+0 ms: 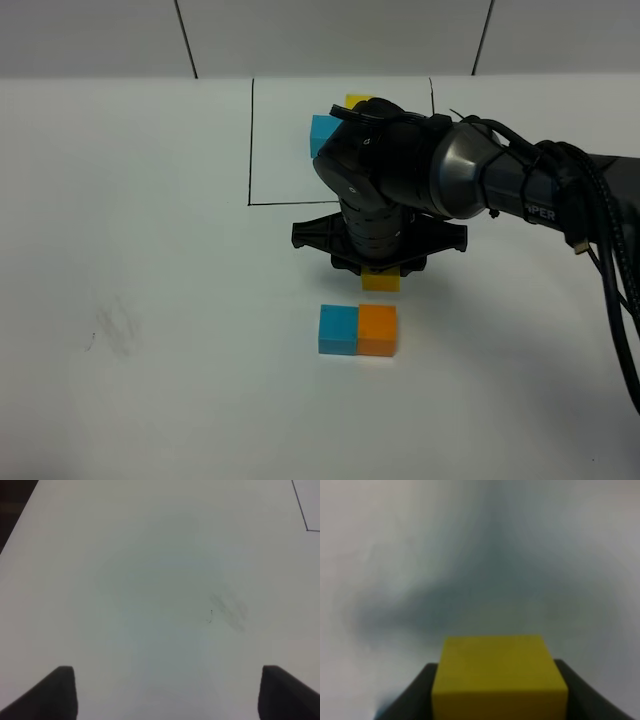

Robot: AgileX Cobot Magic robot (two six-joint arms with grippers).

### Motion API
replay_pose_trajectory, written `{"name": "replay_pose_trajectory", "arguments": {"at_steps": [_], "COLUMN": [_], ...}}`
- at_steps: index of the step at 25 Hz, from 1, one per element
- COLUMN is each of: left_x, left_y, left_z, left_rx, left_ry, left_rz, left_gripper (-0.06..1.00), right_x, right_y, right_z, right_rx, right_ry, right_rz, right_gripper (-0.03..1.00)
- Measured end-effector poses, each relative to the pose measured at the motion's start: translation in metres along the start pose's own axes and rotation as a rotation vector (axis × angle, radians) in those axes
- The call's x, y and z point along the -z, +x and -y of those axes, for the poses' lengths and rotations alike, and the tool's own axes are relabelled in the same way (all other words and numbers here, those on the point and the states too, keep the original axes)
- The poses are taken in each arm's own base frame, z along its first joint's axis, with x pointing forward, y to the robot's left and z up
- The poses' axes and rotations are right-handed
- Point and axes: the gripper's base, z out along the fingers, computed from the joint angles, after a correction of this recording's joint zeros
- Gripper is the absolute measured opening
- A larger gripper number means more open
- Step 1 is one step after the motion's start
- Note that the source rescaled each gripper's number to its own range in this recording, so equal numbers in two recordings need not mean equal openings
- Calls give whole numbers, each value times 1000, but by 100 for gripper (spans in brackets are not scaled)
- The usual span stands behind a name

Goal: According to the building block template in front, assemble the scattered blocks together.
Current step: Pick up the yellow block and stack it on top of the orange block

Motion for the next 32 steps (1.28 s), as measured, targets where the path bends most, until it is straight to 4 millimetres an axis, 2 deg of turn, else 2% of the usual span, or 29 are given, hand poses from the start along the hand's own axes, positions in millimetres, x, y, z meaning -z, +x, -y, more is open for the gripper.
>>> {"name": "replay_pose_trajectory", "arguments": {"at_steps": [9, 21, 32], "left_x": [0, 0, 0], "left_y": [0, 0, 0], "left_z": [0, 0, 0], "left_rx": [0, 0, 0], "left_ry": [0, 0, 0], "left_rz": [0, 0, 0], "left_gripper": [67, 67, 67], "right_x": [-8, -36, -38], "right_y": [3, 11, 11], "right_z": [-2, -7, -8], "right_rx": [-9, -20, -23], "right_ry": [7, 31, 18], "right_rz": [-31, -94, -92], "right_gripper": [22, 22, 22]}}
